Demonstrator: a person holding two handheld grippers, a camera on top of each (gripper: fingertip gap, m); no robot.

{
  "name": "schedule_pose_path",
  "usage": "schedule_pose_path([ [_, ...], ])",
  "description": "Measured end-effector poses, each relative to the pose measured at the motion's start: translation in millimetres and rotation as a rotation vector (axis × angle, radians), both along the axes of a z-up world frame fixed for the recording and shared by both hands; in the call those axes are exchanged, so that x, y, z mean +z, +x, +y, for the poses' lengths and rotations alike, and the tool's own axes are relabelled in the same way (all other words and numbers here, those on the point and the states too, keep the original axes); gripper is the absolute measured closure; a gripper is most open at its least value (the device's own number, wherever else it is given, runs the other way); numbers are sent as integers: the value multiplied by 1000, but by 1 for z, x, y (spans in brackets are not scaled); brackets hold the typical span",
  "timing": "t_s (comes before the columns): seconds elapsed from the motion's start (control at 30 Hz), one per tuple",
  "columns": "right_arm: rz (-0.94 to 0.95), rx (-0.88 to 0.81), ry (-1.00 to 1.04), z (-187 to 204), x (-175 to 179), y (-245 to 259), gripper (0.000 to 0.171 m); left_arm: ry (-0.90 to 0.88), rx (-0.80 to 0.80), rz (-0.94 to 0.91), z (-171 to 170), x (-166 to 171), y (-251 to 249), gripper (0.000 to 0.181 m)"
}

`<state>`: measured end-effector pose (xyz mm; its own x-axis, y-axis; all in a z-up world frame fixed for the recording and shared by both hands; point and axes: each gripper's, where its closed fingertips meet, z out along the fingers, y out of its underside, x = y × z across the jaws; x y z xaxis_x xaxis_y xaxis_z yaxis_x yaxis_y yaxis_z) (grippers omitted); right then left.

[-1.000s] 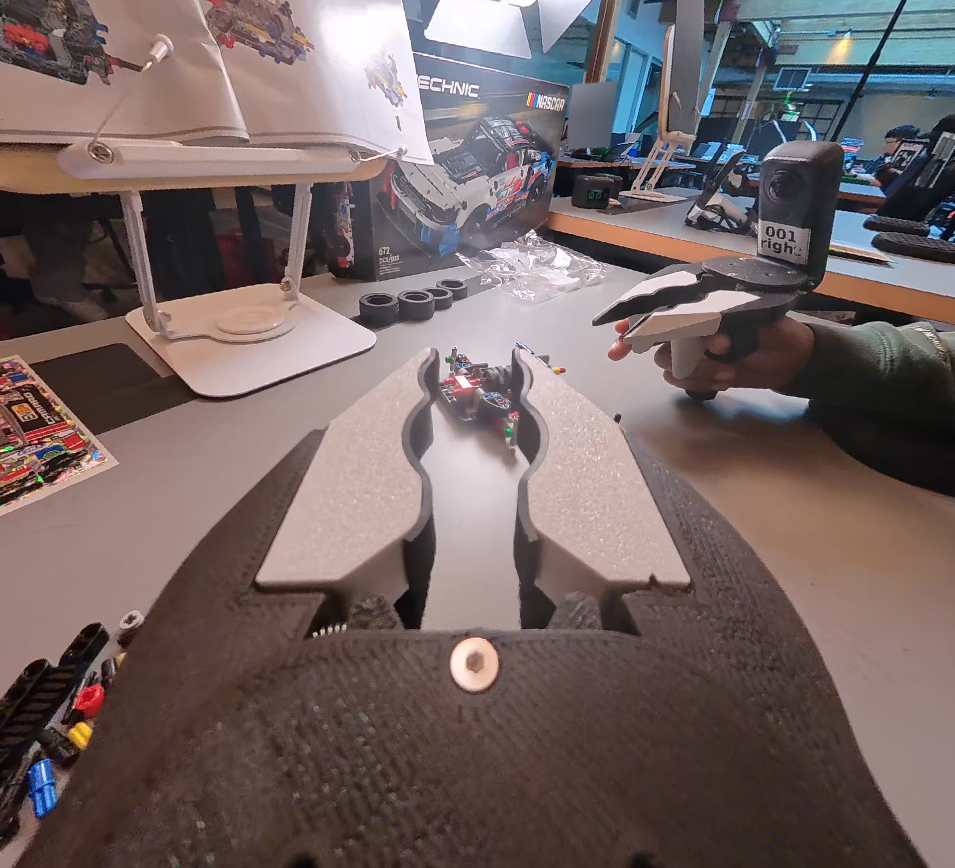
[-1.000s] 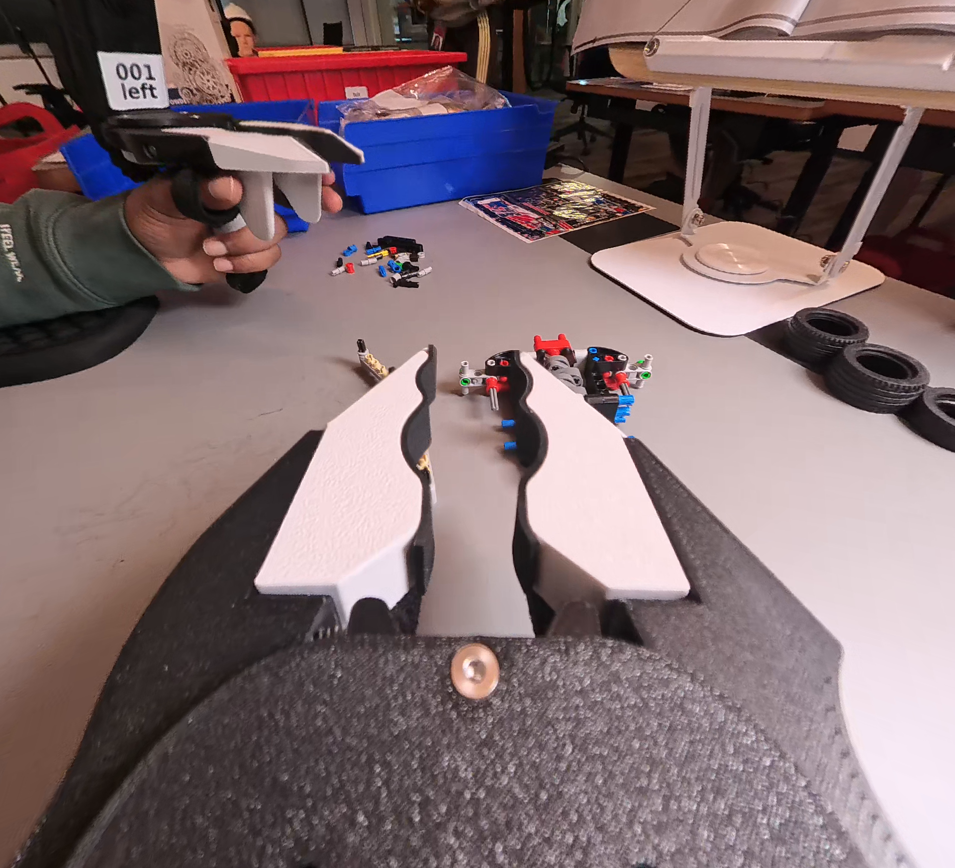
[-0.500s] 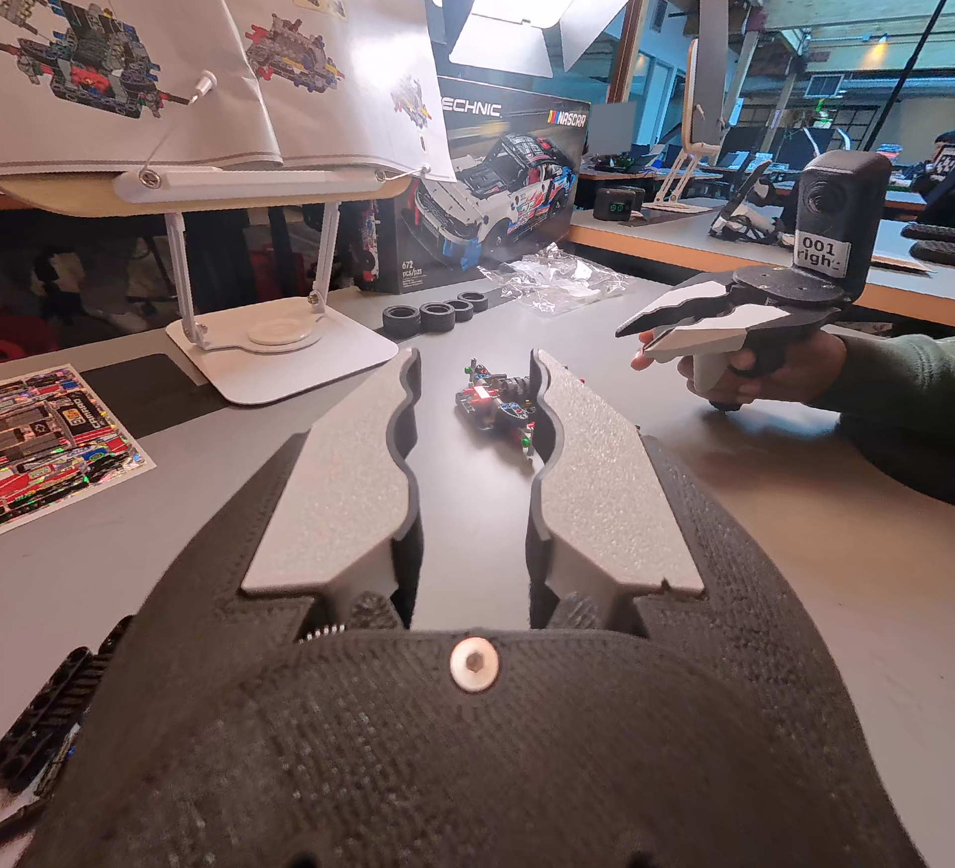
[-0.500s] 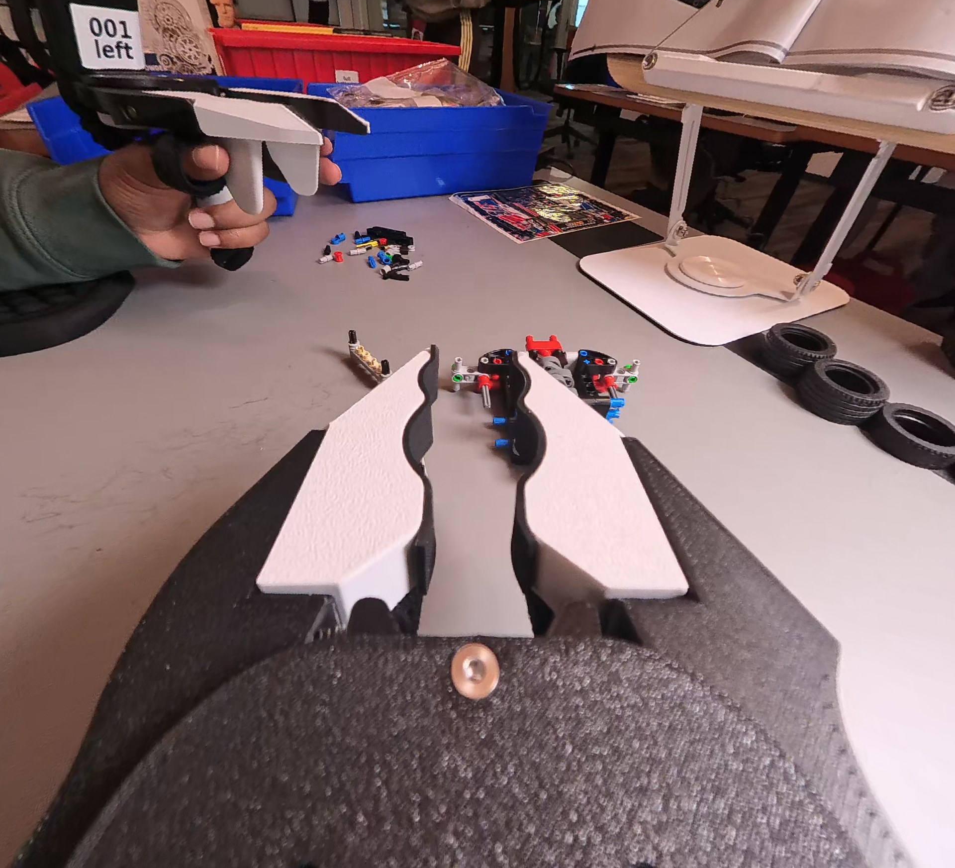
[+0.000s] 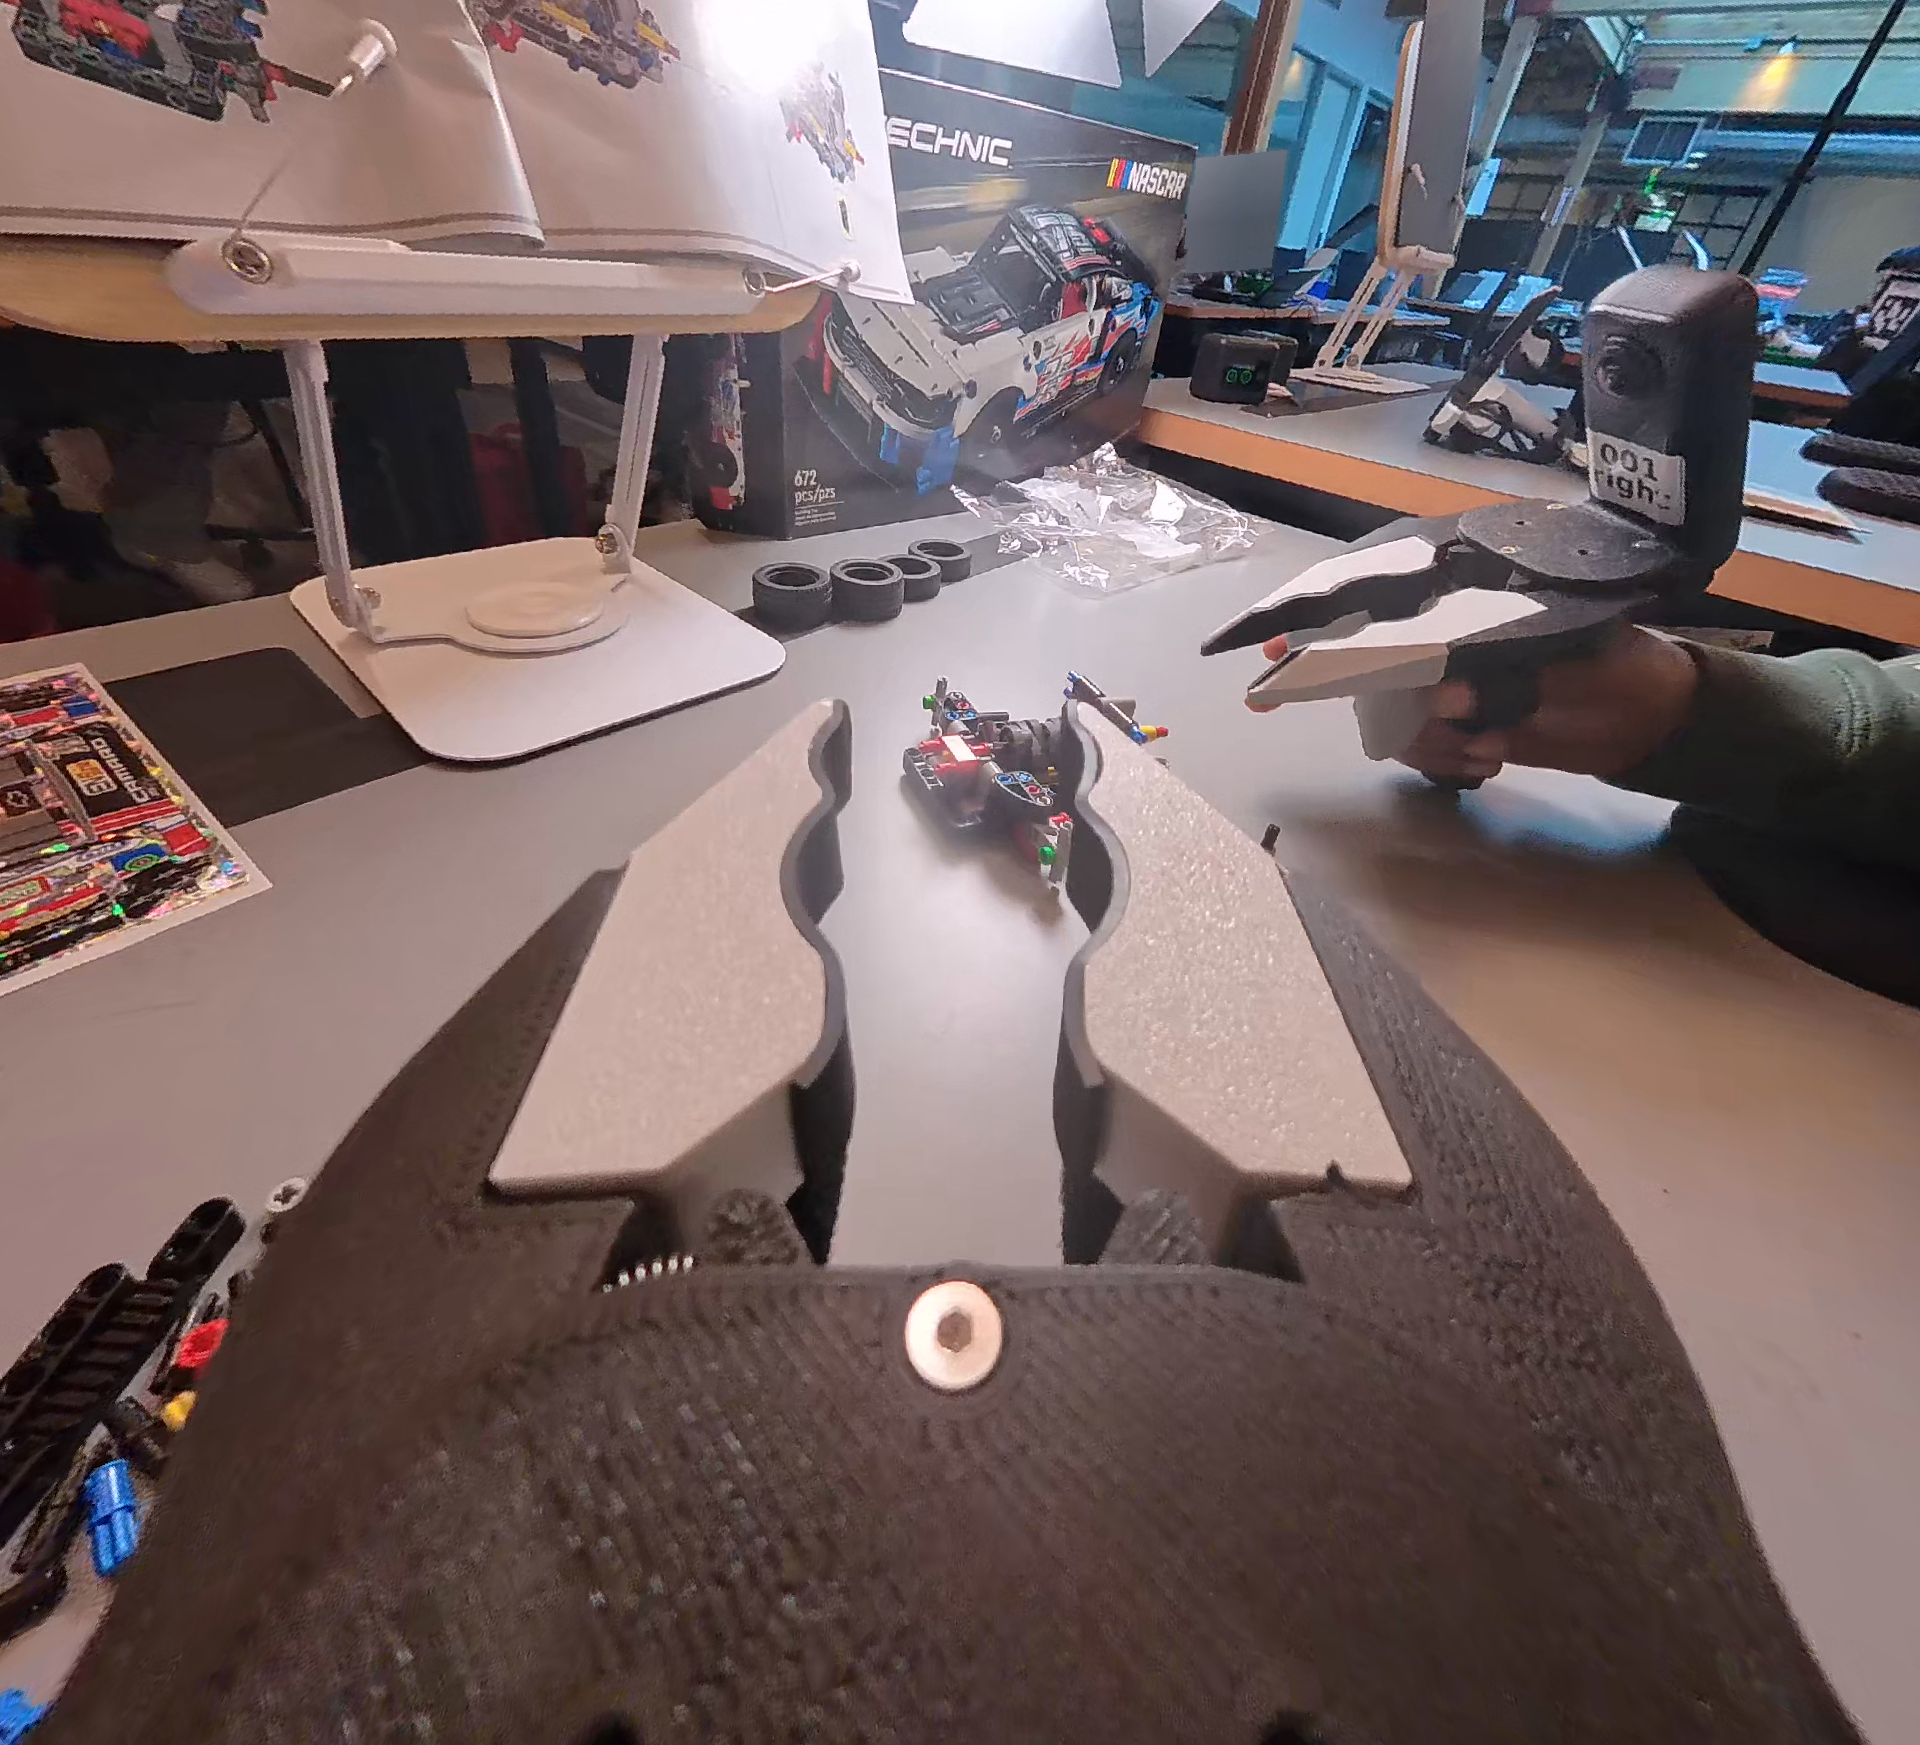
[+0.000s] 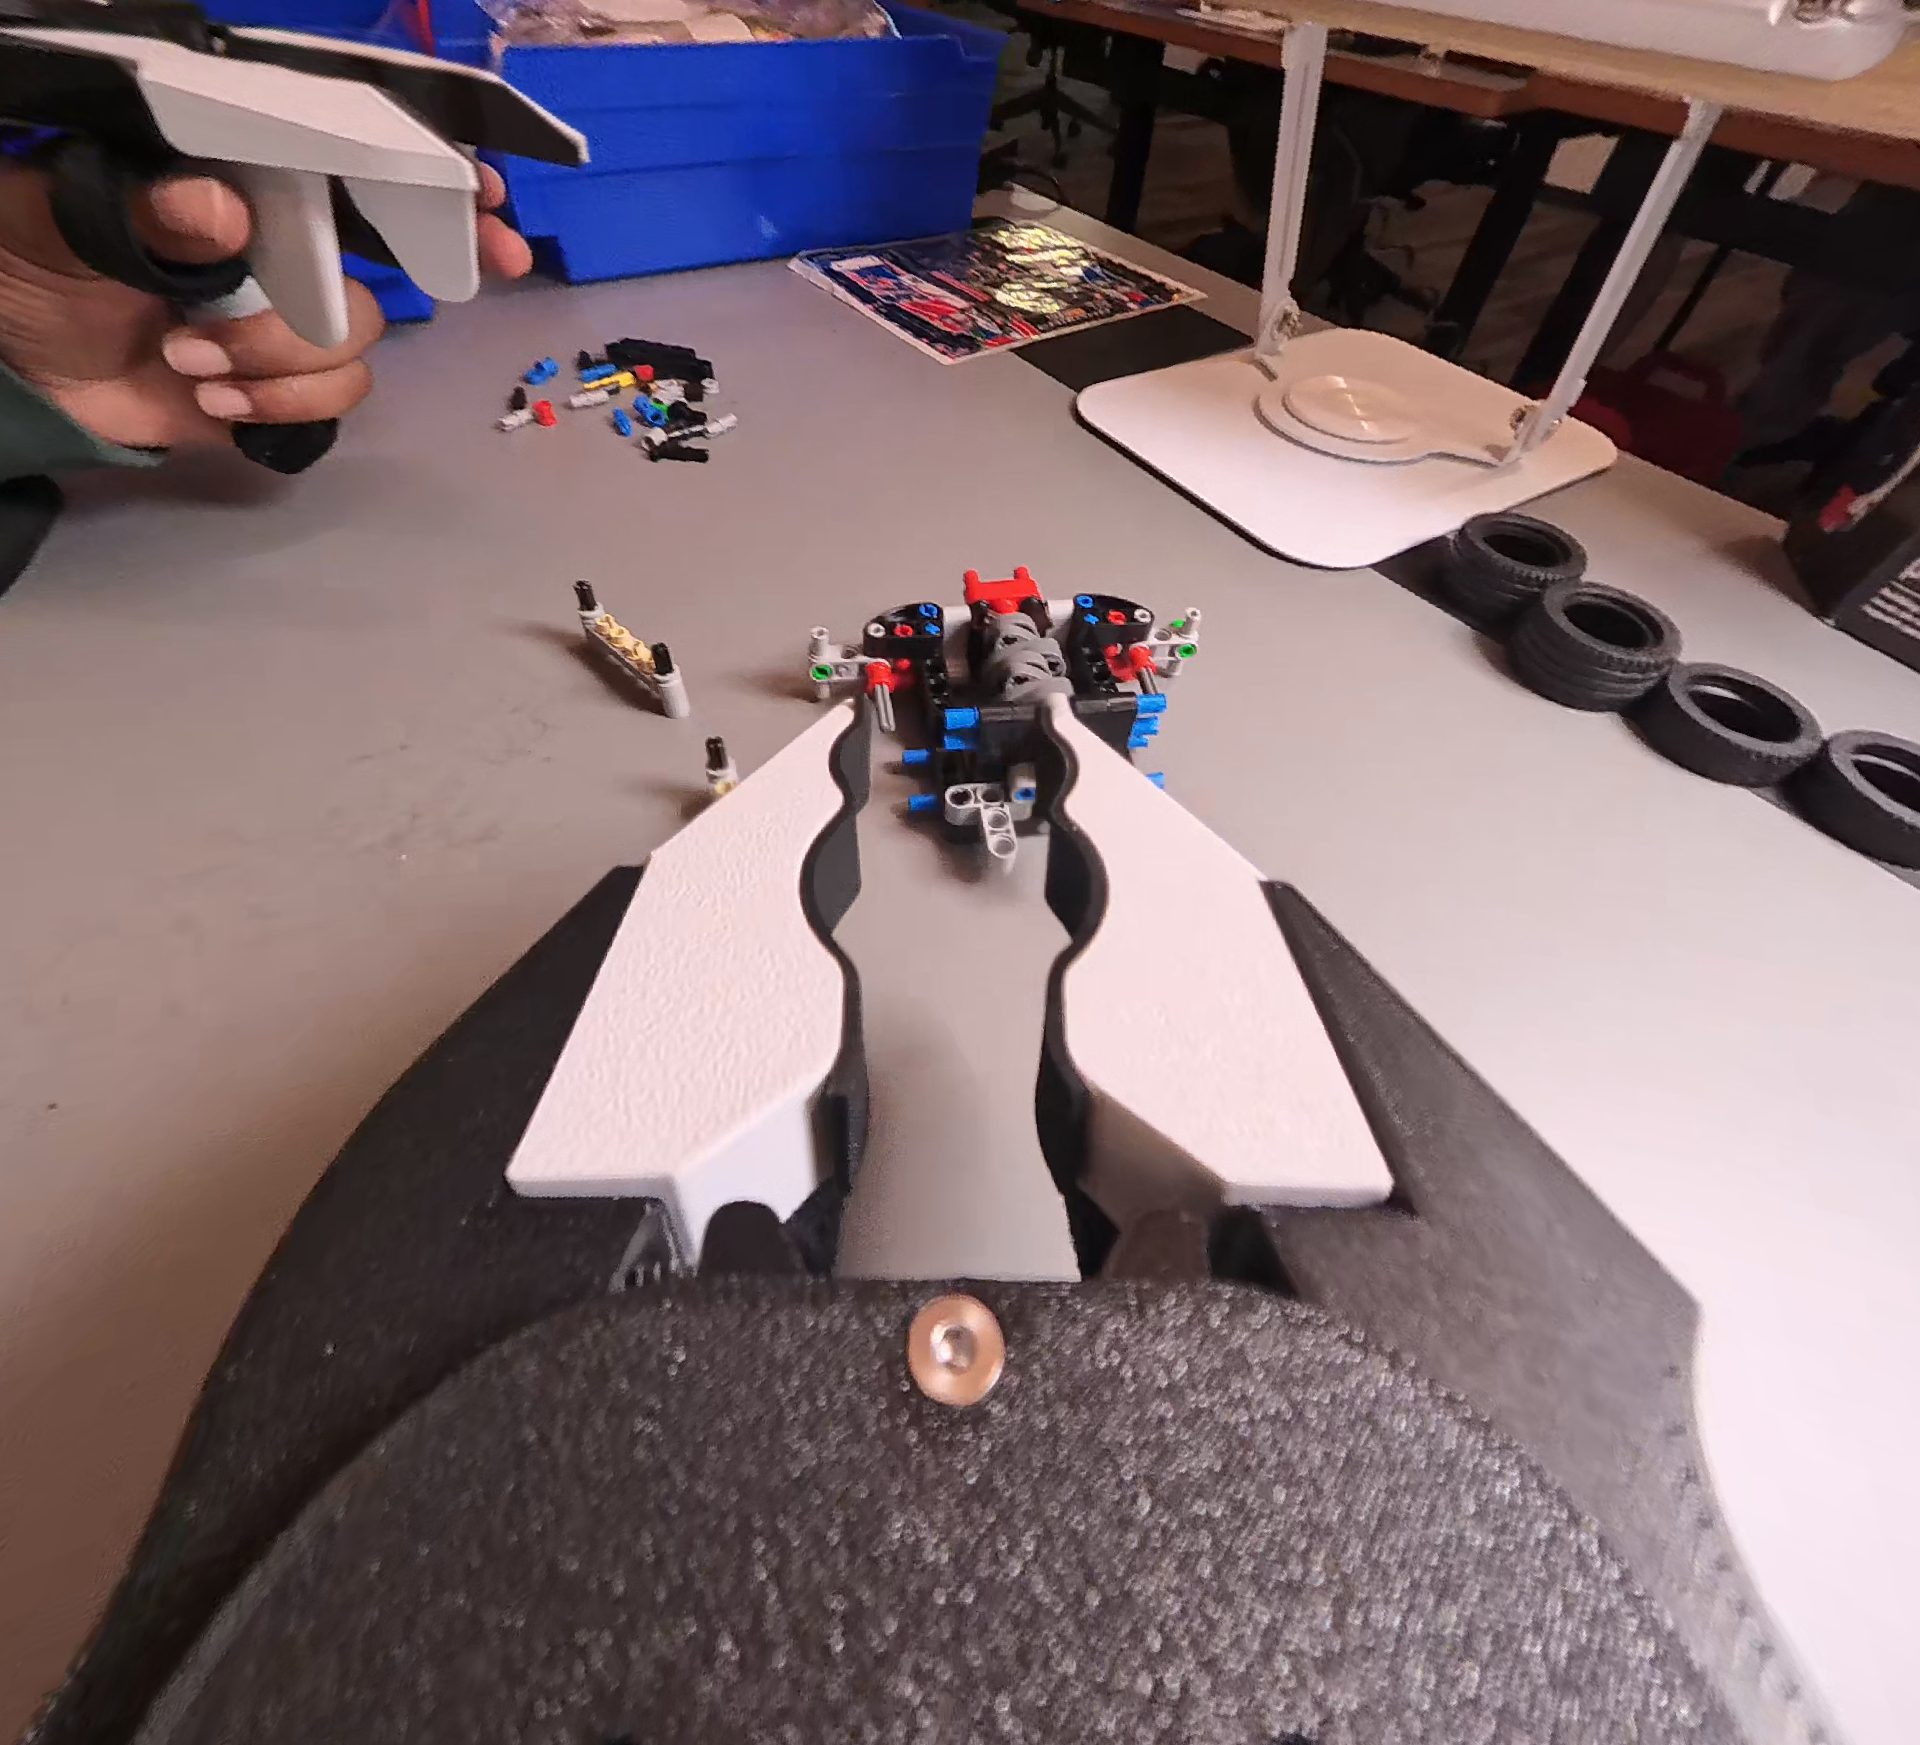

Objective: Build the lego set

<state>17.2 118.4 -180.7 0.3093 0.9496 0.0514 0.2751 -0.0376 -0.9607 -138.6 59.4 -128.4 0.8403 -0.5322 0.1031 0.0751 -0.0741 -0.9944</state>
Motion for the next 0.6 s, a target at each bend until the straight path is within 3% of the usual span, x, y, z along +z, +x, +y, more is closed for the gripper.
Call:
schedule_pose_path([
  [0.2, -135, -56, -107, 14, -25, 2, 118, -8, -8, 32, -1, -4, 6, 143],
  [0.37, -310, -39, -136, 24, -51, -12, 111, -16, -21, 46, -2, -7, 12, 144],
  [0.5, -407, -21, -55, 30, -57, -23, 127, -24, -30, 55, -3, -10, 15, 145],
  [0.6, -444, 58, -6, 29, -56, -23, 130, -33, -36, 47, -2, -11, 15, 145],
])
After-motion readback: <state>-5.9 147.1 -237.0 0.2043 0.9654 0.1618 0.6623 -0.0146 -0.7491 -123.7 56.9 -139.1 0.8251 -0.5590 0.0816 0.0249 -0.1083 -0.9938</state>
